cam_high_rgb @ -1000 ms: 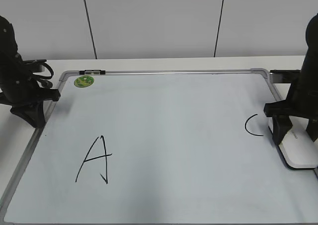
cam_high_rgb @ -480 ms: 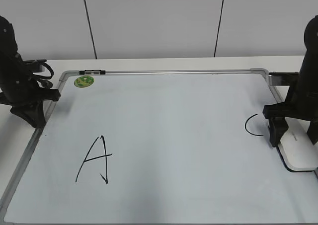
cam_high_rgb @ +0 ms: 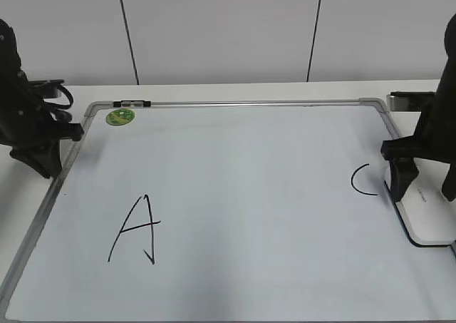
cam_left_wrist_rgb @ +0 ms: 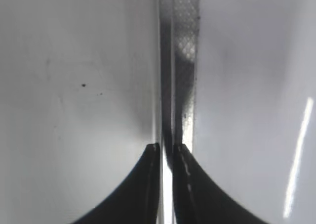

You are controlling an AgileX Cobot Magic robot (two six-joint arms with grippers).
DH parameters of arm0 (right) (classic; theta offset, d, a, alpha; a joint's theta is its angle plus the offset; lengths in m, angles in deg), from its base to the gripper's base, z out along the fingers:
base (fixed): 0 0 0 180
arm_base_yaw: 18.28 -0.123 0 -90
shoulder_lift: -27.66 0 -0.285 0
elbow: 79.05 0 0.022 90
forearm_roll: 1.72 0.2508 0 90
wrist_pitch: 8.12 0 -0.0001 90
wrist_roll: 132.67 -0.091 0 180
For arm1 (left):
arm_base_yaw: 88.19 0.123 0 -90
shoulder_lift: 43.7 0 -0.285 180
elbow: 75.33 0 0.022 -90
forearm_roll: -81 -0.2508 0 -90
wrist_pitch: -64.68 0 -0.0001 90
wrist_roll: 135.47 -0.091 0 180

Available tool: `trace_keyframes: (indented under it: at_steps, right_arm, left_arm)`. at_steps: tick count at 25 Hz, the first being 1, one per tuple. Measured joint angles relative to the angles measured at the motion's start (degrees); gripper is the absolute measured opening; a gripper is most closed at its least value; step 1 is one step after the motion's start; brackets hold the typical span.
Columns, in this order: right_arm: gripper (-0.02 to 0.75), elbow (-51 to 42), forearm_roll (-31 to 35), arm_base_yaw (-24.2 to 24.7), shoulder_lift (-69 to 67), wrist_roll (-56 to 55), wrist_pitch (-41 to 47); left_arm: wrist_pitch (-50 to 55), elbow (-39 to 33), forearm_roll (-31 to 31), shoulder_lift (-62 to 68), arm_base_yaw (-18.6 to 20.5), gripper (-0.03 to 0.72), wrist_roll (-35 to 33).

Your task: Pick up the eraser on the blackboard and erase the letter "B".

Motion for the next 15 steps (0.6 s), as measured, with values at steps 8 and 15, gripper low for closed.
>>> trace_keyframes:
  at_steps: [8, 15]
  right_arm:
    - [0.634, 3.97, 0.0, 0.0, 1.32, 0.0, 3.78]
    - [0.629, 6.05, 0.0, 0.0, 1.44, 0.0, 4.36]
  left_arm:
    - [0.46, 0.0, -1.63, -4.86, 0.0, 0.303, -0.05]
    - [1.19, 0.0, -2.78, -7.62, 0.0, 0.479, -0.05]
